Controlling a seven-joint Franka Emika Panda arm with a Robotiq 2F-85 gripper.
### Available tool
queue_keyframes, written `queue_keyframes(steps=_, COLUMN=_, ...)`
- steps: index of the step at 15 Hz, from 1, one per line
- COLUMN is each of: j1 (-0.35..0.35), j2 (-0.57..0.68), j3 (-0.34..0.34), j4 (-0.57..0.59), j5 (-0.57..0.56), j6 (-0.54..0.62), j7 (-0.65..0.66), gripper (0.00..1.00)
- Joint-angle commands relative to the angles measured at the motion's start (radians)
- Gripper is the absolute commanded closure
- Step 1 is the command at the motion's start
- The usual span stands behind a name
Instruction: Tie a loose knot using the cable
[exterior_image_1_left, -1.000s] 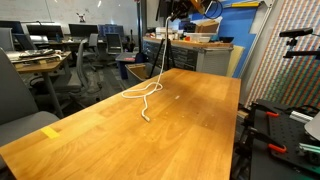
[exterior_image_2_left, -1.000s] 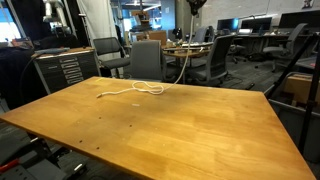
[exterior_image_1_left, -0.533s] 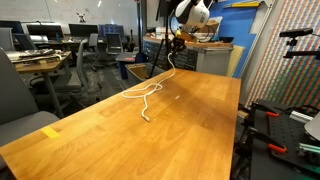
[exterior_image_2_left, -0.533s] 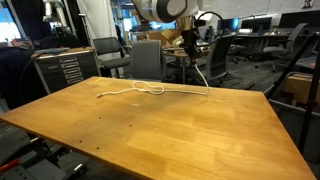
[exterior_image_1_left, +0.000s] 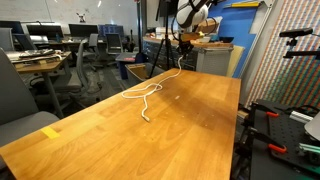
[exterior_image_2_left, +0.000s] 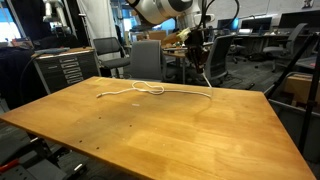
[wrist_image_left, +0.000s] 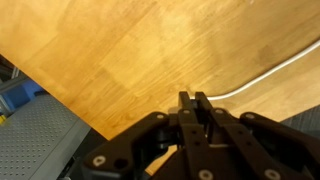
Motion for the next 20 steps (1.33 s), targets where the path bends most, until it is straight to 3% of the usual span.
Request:
queue_keyframes(steps=1, j1=-0.011, j2=-0.041, j3=0.036, j4=0.000, j5=-0.068, j6=-0.130, j7=-0.129, gripper=0.97)
queue_keyframes(steps=2, j1=-0.010, j2=-0.043, j3=0.044, j4=-0.003, j5=-0.086, j6=-0.157, j7=-0.162, gripper=0.97)
queue_keyframes(steps=3, j1=-0.007, j2=-0.042, j3=0.053, j4=-0.004, j5=-0.105, j6=-0.175, j7=-0.193, gripper=0.65)
queue_keyframes(steps=5, j1=-0.008, j2=-0.044, j3=0.079, j4=-0.008, j5=-0.133, j6=-0.183, j7=-0.268, gripper=0.58)
queue_keyframes(steps=12, j1=-0.042, j2=-0.056, j3=0.212, j4=-0.046, j5=-0.091, j6=-0.143, j7=-0.572, gripper=0.05)
queue_keyframes(steps=15, j1=-0.040, j2=-0.044, j3=0.275, j4=-0.107, j5=-0.013, j6=-0.087, j7=-0.566, gripper=0.00)
queue_keyframes(steps=20, j1=-0.052, j2=-0.082, j3=0.431, j4=-0.317, j5=0.260, j6=0.113, j7=-0.594, gripper=0.00)
